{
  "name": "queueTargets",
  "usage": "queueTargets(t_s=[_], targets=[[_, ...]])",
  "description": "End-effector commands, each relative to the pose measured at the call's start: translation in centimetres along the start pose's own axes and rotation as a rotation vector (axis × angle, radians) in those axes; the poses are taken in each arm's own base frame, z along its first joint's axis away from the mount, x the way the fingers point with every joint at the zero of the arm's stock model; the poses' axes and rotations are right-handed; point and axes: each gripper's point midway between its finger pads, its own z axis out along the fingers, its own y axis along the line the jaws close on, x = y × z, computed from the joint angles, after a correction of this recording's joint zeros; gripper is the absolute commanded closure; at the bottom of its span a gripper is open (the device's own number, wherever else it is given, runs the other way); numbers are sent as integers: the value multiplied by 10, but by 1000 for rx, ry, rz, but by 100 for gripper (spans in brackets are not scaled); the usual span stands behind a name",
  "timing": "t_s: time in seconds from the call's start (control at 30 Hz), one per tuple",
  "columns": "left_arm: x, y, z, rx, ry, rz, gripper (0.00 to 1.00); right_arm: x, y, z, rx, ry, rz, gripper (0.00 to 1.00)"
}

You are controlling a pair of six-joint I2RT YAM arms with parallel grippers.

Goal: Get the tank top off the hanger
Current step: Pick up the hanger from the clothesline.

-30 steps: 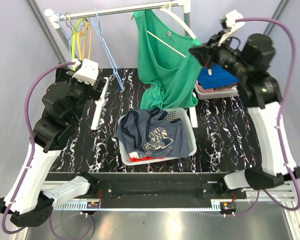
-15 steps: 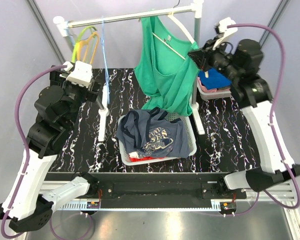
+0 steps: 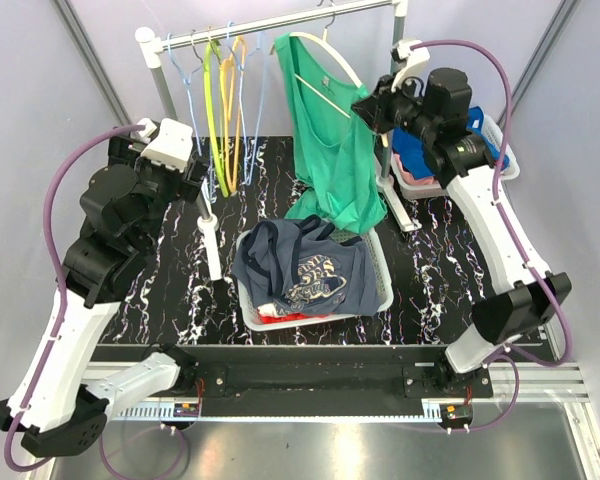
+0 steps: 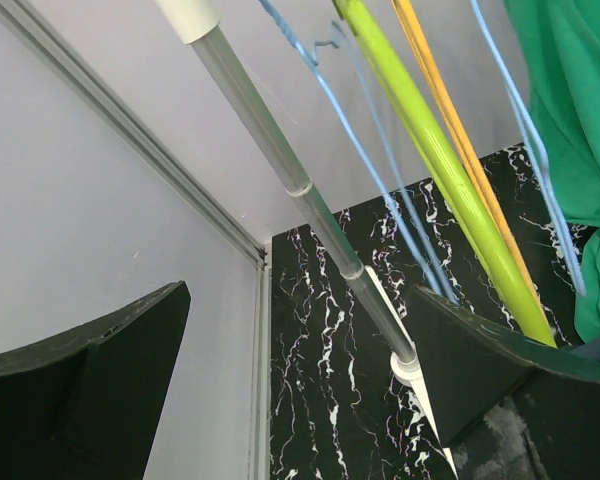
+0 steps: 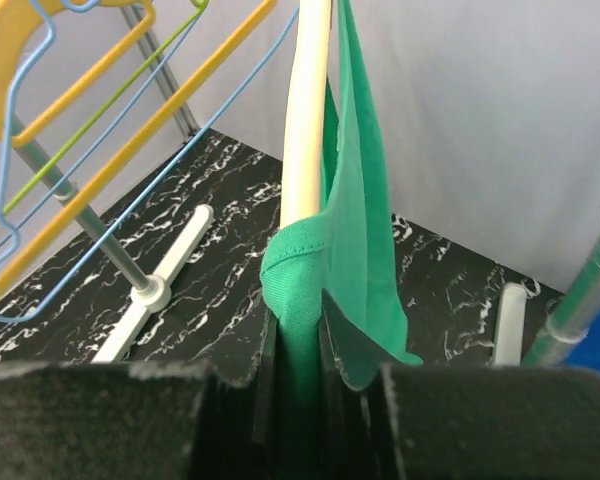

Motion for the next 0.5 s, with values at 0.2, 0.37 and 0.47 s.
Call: queueTargets(t_s=[0.2,0.37,0.47], targets=[[-20,7,4,-20,-50,-33,1,-35,47,40,-150,-57,-21,100],[-23,9,3,-22,-55,-42,1,-30,85,52,-209,-34,-43,100],[-23,10,2,-23,-58,-46,1,-27,96,54,-211,-22,-43,100]])
